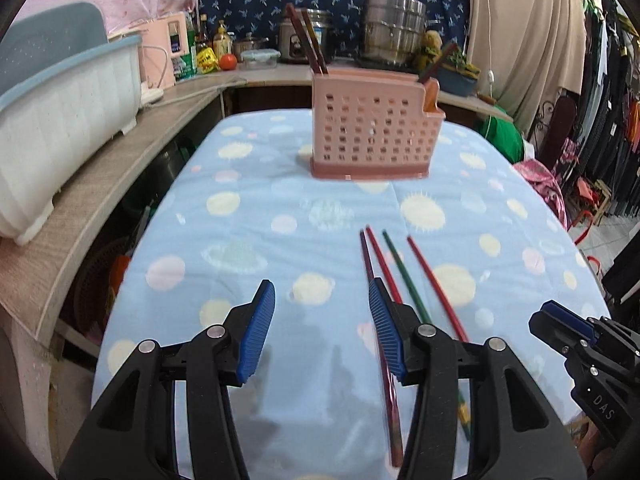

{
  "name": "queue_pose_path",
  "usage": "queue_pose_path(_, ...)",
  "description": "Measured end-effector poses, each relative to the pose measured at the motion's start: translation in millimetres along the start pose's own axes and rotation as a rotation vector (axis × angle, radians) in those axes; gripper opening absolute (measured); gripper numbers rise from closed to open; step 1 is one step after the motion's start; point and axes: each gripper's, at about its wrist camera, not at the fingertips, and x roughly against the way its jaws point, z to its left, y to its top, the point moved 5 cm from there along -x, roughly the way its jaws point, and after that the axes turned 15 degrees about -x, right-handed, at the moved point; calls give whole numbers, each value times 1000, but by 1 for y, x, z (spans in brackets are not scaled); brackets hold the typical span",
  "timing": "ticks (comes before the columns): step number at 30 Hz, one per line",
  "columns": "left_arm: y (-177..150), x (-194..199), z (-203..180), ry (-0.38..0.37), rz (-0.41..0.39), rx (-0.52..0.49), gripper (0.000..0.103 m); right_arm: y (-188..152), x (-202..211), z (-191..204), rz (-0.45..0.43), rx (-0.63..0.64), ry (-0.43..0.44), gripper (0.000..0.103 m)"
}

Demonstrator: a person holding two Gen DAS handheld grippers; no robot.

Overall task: Organize utensils
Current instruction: 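Move both open tools back to the remaining chopsticks, then grasp a red chopstick with the right tool while the left tool grasps a dark red chopstick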

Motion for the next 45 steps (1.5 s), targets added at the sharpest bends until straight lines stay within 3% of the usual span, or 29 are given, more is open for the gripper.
queue_pose_path(15, -60, -10, -39, -72, 111, 4, 47, -59, -11, -12, 108, -6, -23, 19)
queue_pose_path(25, -73, -10, -51, -89, 133, -17, 54, -69, -12, -16, 123, -14, -24, 19)
queue_pose_path(40, -84, -10, -61, -74, 136, -52, 54, -72, -12, -13, 106, 20, -43, 19)
queue_pose_path(45, -85, -9, -62, -72, 132, -59, 50, -72, -11, -13, 102, 23, -45, 19)
